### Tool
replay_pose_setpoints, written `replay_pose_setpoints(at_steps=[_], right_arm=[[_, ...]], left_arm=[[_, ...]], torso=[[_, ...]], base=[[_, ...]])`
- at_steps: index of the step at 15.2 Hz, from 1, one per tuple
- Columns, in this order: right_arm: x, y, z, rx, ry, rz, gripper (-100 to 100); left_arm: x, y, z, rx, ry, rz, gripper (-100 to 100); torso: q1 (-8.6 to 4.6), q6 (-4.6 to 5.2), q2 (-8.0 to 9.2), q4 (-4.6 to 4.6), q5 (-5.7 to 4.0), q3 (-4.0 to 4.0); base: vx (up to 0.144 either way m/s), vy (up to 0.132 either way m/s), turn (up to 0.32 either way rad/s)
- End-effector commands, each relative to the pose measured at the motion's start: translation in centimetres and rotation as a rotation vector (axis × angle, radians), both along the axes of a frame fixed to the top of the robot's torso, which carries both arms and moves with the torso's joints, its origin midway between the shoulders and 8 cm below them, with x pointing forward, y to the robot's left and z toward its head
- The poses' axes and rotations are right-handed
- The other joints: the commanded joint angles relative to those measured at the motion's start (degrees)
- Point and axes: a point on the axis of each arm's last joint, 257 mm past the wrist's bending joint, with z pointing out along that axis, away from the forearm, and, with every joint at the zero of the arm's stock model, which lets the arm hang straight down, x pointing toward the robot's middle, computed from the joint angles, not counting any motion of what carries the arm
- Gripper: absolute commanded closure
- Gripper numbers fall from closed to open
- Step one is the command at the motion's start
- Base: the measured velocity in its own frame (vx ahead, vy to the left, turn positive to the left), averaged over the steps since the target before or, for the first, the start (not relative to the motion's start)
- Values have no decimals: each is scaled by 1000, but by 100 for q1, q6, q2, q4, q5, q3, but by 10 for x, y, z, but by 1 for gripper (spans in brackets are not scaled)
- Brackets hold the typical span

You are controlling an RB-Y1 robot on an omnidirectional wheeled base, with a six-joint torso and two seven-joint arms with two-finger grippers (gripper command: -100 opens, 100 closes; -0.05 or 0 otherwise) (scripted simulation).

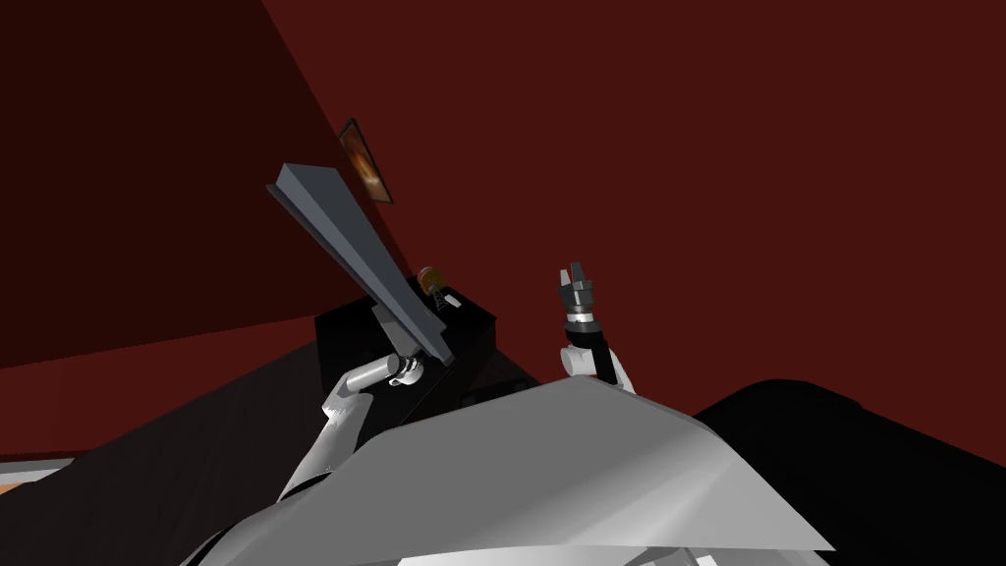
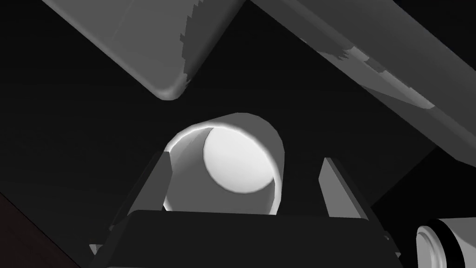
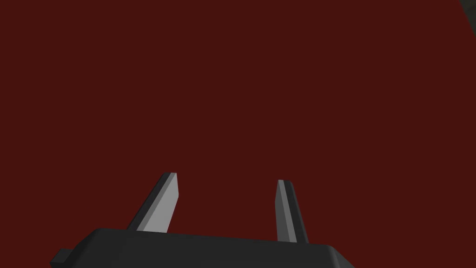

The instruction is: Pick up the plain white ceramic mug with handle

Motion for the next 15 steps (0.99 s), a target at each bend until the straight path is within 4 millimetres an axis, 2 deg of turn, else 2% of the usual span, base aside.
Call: replay_pose_setpoints(at_steps=[1, 10, 12, 13, 15], right_arm=[[0, 0, 0, 0, 0, 0, 0], [0, 0, 0, 0, 0, 0, 0], [0, 0, 0, 0, 0, 0, 0], [0, 0, 0, 0, 0, 0, 0], [0, 0, 0, 0, 0, 0, 0]], left_arm=[[-11, -1, -10, -40, 59, 48, -100], [-40, -6, -27, -140, 204, 176, -100], [-40, -4, -28, -136, 197, 170, -100], [-47, -8, -38, -138, 202, 169, -100], [-50, -9, -43, -138, 202, 166, -100]], torso=[[0, 0, 0, 0, 0, 0], [-1, 0, 5, 1, 0, 3], [1, 0, 7, 2, 0, 4], [1, -1, 7, 2, 0, 5], [-4, -5, 4, -5, 4, 0]], base=[[-1, 1, -27], [-2, 3, -22], [-5, 6, -24], [11, -12, 38], [15, -18, 53]])
